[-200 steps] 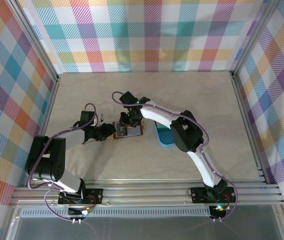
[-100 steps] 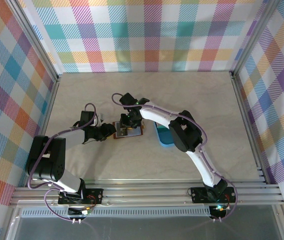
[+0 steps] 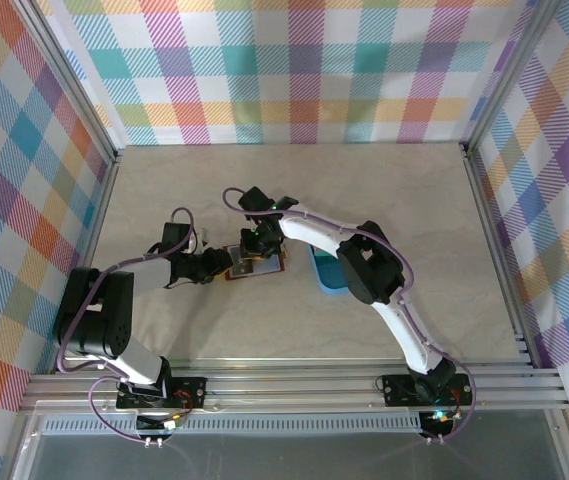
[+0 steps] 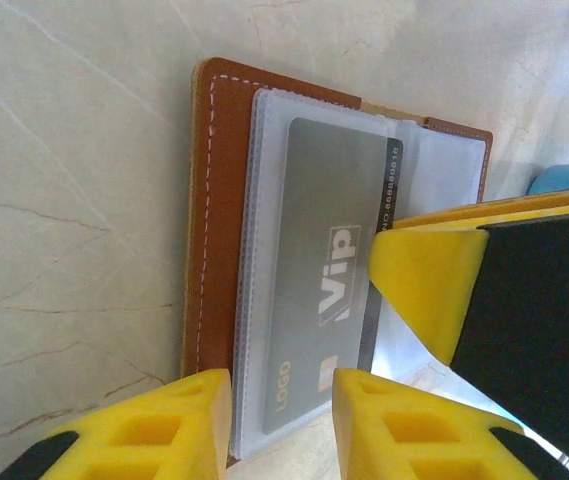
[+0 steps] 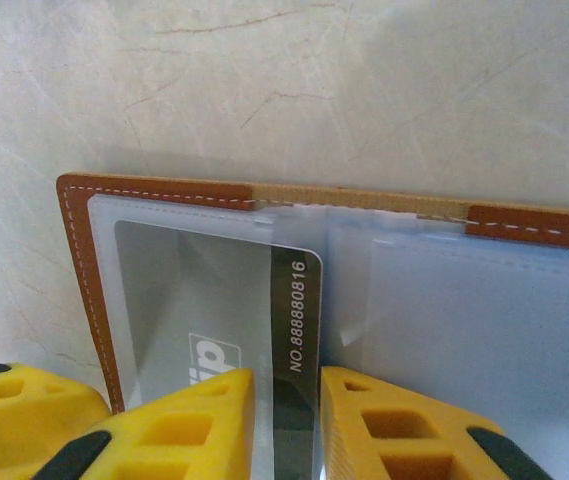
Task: Put the credit cards into the card holder
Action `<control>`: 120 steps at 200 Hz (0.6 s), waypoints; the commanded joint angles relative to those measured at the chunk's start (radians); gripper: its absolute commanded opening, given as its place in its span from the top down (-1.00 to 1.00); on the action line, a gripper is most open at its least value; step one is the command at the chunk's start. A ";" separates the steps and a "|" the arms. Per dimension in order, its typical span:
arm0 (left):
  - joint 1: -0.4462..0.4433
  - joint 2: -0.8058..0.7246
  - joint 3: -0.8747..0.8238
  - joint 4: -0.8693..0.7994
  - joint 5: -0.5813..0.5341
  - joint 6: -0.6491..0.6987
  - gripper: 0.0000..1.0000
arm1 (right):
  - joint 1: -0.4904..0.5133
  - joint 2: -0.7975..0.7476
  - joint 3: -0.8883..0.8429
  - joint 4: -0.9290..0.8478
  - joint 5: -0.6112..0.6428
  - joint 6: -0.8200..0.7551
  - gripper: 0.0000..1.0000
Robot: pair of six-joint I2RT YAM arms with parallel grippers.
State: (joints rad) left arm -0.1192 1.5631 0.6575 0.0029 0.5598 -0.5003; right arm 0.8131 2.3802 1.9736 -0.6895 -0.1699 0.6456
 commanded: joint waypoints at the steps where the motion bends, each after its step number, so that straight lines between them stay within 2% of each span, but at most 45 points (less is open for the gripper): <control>1: 0.007 0.016 0.010 0.010 0.017 0.020 0.36 | 0.011 0.024 0.026 -0.010 -0.026 -0.001 0.53; 120: 0.007 0.021 0.008 0.012 0.015 0.019 0.36 | 0.009 0.025 0.021 0.011 -0.057 0.015 0.67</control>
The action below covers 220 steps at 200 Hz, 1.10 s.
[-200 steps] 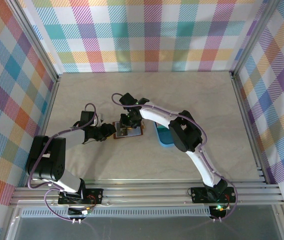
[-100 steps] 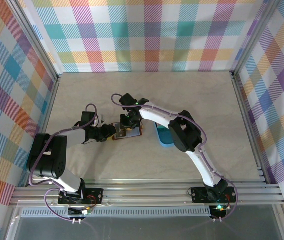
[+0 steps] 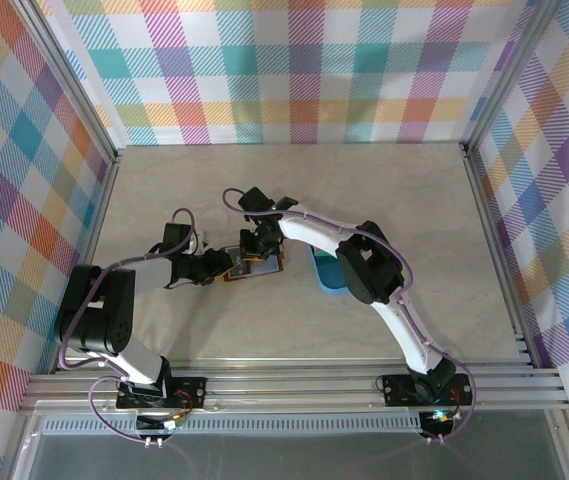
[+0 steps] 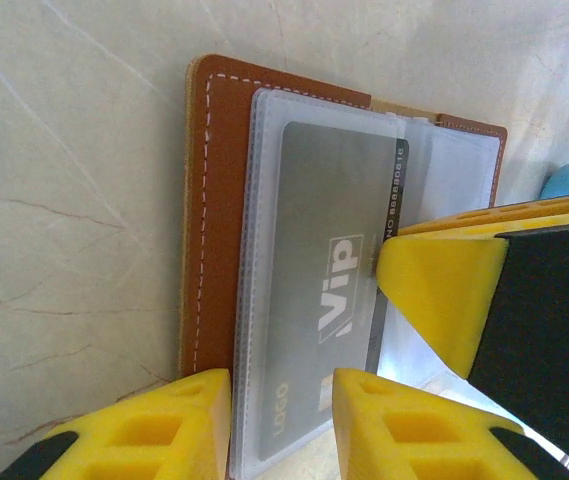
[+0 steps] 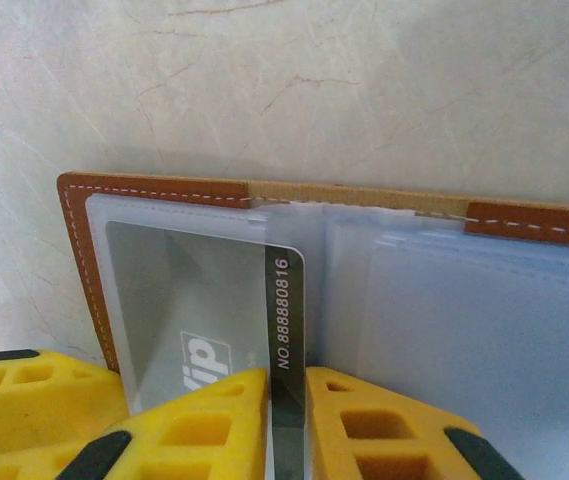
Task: Put the credit cards into the card holder
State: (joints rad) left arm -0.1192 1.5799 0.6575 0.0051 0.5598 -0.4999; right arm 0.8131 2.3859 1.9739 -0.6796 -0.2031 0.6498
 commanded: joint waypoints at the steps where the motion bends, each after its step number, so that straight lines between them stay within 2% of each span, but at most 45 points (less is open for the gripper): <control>1: 0.008 0.005 0.008 0.010 0.015 0.019 0.36 | 0.009 0.019 0.020 0.002 -0.024 0.011 0.67; 61: 0.007 0.005 0.008 0.010 0.015 0.020 0.36 | 0.009 0.015 0.019 0.015 -0.041 0.017 0.76; 164: 0.007 0.011 0.017 0.016 0.017 0.017 0.36 | 0.003 0.013 0.013 0.045 -0.109 0.040 0.76; 189: 0.007 0.004 0.017 0.008 0.014 0.017 0.36 | 0.001 -0.004 0.001 0.046 -0.092 0.039 0.62; 220: 0.011 -0.054 0.014 -0.054 -0.039 0.018 0.35 | -0.025 -0.120 -0.092 0.088 -0.045 0.020 0.42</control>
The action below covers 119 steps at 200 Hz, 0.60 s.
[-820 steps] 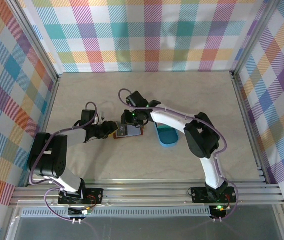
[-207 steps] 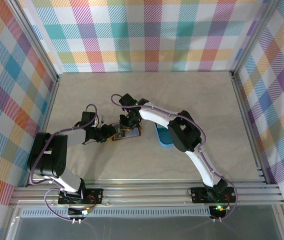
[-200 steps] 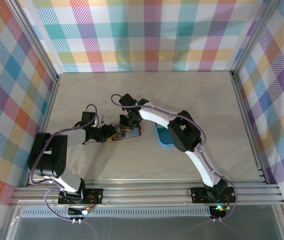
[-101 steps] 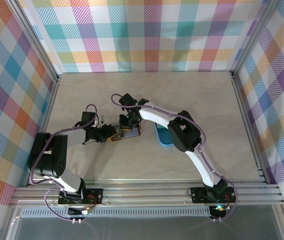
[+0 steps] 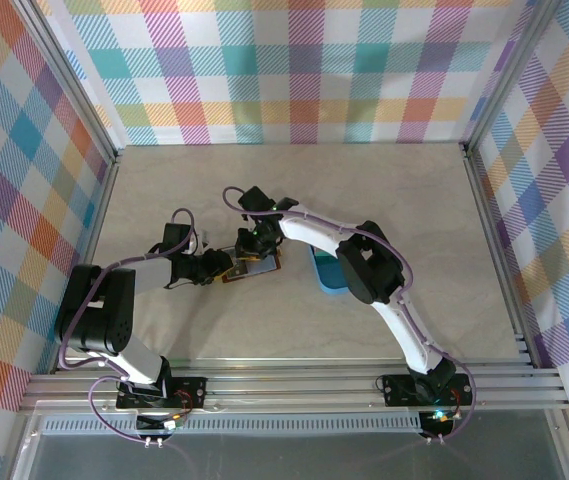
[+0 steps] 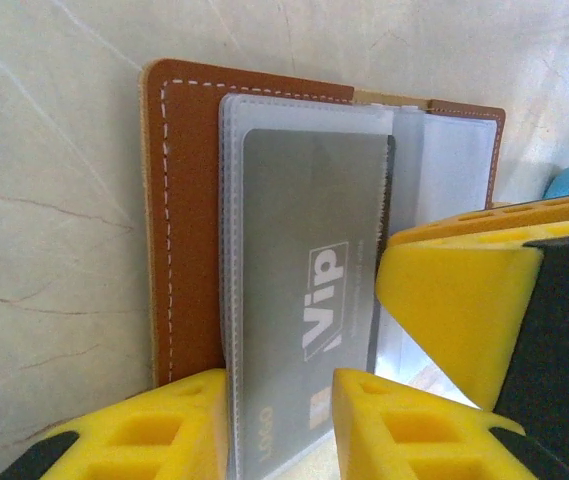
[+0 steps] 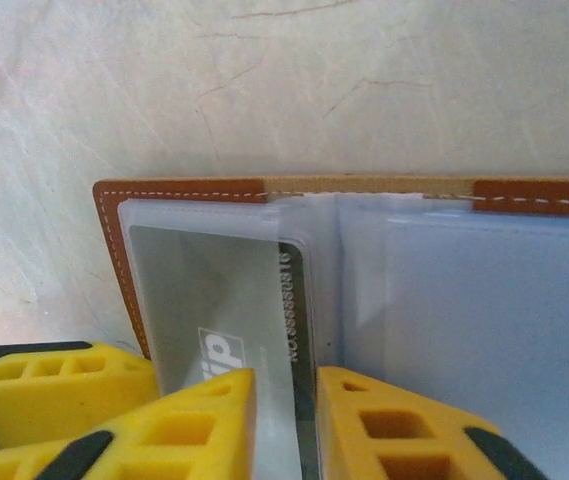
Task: Put the credit cards into the card holder
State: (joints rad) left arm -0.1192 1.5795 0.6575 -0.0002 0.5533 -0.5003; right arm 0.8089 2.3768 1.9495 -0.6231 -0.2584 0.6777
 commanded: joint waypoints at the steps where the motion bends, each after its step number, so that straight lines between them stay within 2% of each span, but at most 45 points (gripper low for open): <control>1: 0.010 -0.056 0.014 -0.051 -0.033 0.019 0.35 | -0.022 -0.116 -0.072 0.034 0.012 -0.009 0.42; 86: 0.011 -0.294 0.004 -0.158 -0.041 0.005 0.29 | -0.169 -0.667 -0.556 0.170 0.038 -0.191 0.18; 119: -0.020 -0.383 -0.010 -0.182 -0.034 0.011 0.23 | -0.222 -0.846 -0.718 0.225 0.039 -0.287 0.08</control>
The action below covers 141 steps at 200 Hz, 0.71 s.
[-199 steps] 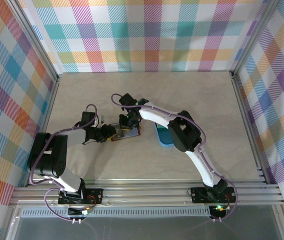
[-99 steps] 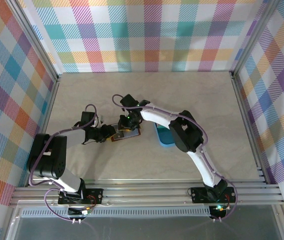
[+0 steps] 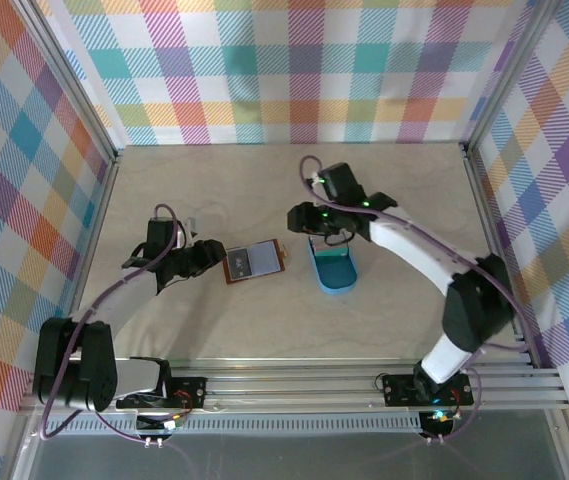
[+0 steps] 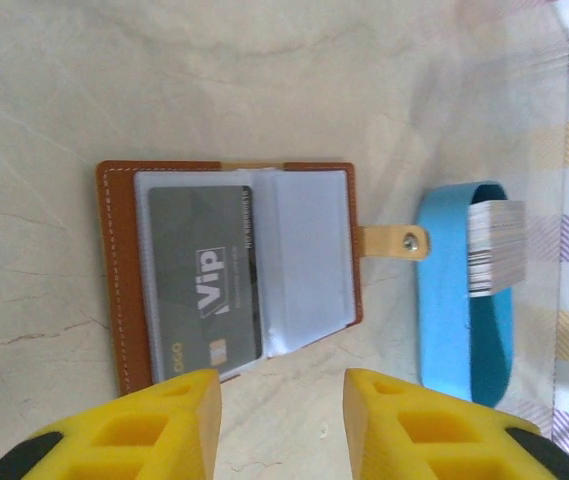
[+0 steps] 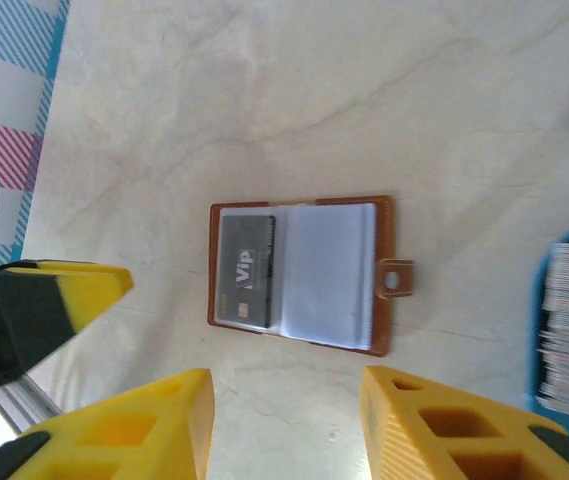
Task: Put the credit cards into the card holder
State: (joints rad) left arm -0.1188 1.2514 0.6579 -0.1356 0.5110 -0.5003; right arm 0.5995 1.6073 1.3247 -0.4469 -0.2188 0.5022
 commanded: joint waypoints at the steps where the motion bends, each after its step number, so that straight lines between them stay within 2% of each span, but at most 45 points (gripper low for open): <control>1: -0.021 -0.056 -0.011 -0.048 0.009 0.011 0.23 | -0.013 -0.080 -0.094 0.049 -0.001 -0.115 0.08; 37: -0.050 -0.121 -0.025 -0.072 -0.018 0.009 0.17 | -0.020 -0.149 -0.162 0.084 -0.064 -0.183 0.01; 72: -0.050 -0.175 -0.102 -0.030 -0.042 -0.069 0.15 | -0.018 -0.115 -0.163 0.092 -0.118 -0.176 -0.01; 141: -0.025 -0.128 -0.234 0.184 -0.022 -0.214 0.09 | 0.059 0.143 0.109 -0.143 -0.004 -0.231 -0.04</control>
State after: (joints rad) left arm -0.1596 1.0924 0.4484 -0.0673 0.4770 -0.6491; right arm 0.6250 1.6588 1.3262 -0.4839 -0.2638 0.3153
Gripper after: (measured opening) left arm 0.452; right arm 0.520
